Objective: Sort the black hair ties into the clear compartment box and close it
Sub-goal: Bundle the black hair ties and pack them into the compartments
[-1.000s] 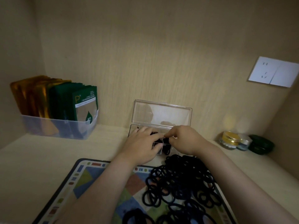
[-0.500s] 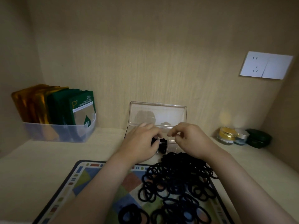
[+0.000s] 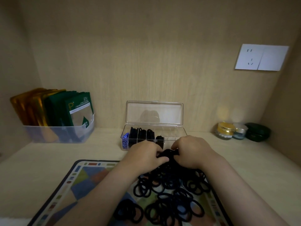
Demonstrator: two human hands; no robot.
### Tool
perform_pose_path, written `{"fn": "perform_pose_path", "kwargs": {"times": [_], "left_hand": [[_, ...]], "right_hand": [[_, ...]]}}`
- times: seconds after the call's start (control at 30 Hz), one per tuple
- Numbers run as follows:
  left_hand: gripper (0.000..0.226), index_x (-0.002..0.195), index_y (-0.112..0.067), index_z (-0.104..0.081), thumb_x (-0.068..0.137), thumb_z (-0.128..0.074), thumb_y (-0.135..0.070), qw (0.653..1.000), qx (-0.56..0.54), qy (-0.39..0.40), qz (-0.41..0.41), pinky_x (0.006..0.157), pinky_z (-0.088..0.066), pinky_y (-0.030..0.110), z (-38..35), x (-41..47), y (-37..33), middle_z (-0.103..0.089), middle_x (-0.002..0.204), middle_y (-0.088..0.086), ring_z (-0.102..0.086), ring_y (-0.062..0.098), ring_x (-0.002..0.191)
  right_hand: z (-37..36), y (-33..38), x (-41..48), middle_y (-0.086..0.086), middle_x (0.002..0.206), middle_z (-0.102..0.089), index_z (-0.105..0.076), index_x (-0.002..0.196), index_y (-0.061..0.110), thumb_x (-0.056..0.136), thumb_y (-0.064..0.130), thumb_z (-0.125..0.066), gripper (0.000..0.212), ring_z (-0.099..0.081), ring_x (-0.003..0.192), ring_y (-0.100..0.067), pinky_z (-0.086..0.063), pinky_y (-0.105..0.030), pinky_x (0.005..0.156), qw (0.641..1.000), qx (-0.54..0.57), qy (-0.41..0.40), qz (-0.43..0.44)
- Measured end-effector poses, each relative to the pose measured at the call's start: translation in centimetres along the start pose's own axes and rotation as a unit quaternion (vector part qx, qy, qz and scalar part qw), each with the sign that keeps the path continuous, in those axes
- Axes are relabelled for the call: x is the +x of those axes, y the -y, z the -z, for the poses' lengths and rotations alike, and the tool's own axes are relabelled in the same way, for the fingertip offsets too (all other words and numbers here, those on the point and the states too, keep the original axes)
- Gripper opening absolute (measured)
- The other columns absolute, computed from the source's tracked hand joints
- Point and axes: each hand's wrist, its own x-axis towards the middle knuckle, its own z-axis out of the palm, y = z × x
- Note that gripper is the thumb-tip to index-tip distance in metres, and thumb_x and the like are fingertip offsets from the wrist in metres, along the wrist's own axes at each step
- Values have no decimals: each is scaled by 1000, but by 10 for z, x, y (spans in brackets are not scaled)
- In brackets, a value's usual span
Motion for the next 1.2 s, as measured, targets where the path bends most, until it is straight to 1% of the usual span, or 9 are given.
{"fn": "perform_pose_path", "kwargs": {"times": [0.2, 0.33, 0.53, 0.6, 0.77, 0.87, 1.0, 1.07, 1.2], "left_hand": [[23, 104, -34, -72, 83, -73, -42, 990, -121, 45, 57, 83, -55, 29, 2, 1, 6, -66, 87, -16, -62, 0, 83], [8, 87, -34, -72, 85, -73, -27, 968, -235, 43, 73, 69, -51, 19, 13, 0, 11, -68, 81, -13, -61, -2, 69], [15, 96, -29, -76, 88, -69, -19, 946, -308, 21, 97, 71, -51, 19, 35, -2, 27, -71, 79, -10, -64, 0, 70], [18, 96, -31, -77, 89, -67, -17, 939, -328, 22, 101, 66, -49, 9, 39, -3, 31, -72, 77, -15, -65, -3, 71], [21, 99, -32, -79, 90, -67, -17, 937, -329, 48, 106, 61, -42, -2, 42, -6, 38, -75, 89, -19, -65, -15, 76], [19, 99, -32, -78, 89, -68, -19, 947, -299, 40, 114, 70, -45, 5, 43, -6, 39, -76, 84, -16, -67, -8, 82], [19, 102, -28, -78, 87, -70, -18, 952, -282, -7, 118, 74, -53, 19, 35, -2, 35, -77, 82, -8, -69, 5, 74], [19, 105, -20, -77, 89, -70, -12, 919, -377, 11, 117, 66, -55, 18, 30, -2, 29, -77, 85, -2, -67, 5, 65], [23, 113, -14, -75, 91, -69, -16, 841, -525, 76, 107, 81, -59, 27, 29, -4, 21, -76, 104, 4, -74, 19, 92]], "right_hand": [[0, -3, 3, 8, 100, -67, -74, 102, 35, 83, 42, -64, 23, -63, 96, -17, -44, -27, 69, 999, 43, 1, 12], [4, -4, -1, 12, 103, -60, -73, 97, 35, 81, 42, -70, 17, -59, 94, -9, -51, -29, 83, 991, 129, -28, 27], [-4, 1, 2, 12, 85, -73, -73, 83, 29, 78, 24, -78, 8, -63, 71, 4, -52, -22, 74, 934, 358, -11, -6], [-6, 3, 2, 7, 83, -74, -74, 84, 27, 78, 19, -79, 12, -68, 73, -5, -57, -29, 78, 907, 421, 13, -12], [2, 8, -3, 2, 76, -75, -79, 91, 16, 85, 6, -74, 13, -70, 72, -12, -55, -21, 70, 832, 554, 29, -15], [8, 8, -6, -11, 88, -77, -77, 94, 11, 86, 5, -72, 12, -72, 80, -21, -59, -29, 76, 770, 637, 43, -1], [11, 10, -5, -19, 78, -70, -69, 100, 1, 82, 4, -72, 18, -71, 69, -25, -60, -27, 64, 640, 763, 76, 37], [10, 13, -4, -19, 78, -70, -68, 101, 0, 82, 4, -71, 19, -70, 65, -24, -58, -25, 59, 646, 759, 73, 29], [-2, 21, 2, -16, 82, -73, -72, 100, 1, 87, 3, -70, 13, -67, 60, -21, -54, -26, 49, 725, 687, 40, -41]]}}
